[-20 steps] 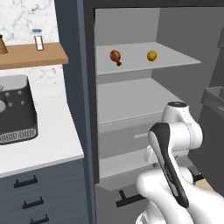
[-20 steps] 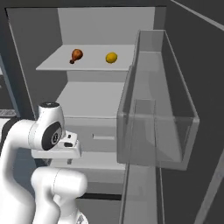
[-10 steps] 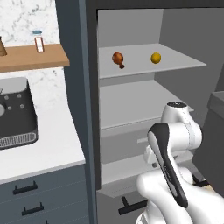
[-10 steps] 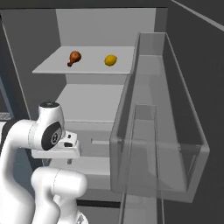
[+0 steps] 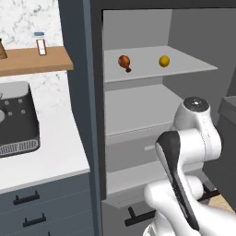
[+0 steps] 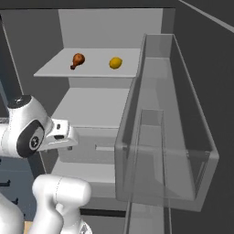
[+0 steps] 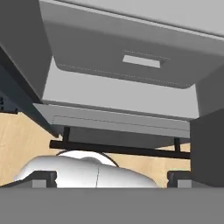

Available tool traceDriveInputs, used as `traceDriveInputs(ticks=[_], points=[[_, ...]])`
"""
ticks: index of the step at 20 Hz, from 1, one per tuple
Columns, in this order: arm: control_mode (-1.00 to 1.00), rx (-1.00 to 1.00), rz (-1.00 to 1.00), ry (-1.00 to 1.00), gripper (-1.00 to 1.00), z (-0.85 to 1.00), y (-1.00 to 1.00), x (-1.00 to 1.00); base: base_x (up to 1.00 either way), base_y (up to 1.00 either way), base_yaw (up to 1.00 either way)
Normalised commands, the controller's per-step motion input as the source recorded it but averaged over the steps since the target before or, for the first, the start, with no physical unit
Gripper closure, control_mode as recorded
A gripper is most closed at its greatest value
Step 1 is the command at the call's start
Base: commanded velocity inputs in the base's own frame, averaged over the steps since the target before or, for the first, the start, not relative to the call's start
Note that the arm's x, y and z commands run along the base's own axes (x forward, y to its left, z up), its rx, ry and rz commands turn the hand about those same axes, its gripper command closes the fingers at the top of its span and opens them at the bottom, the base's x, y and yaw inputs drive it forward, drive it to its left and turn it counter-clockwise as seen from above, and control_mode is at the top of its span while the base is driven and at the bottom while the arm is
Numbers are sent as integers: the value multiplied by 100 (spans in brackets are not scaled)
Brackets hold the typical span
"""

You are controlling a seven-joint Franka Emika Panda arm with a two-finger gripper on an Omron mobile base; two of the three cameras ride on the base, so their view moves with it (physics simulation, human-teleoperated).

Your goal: Place one lemon and one chicken drumstick in each tupperware on the nearby counter, to pack two identical lunches.

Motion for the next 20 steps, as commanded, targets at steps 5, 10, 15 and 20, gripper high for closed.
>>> traceDriveInputs(ticks=[5, 10, 15, 20], points=[[-100, 1, 0, -41, -100, 70, 0, 53, 0, 0, 0], [-100, 21, 0, -27, -100, 100, 0, 67, 0, 0, 0], [-100, 29, 0, -8, -100, 100, 0, 60, 0, 0, 0], [-100, 27, 0, -5, -100, 100, 2, 49, 0, 0, 0]])
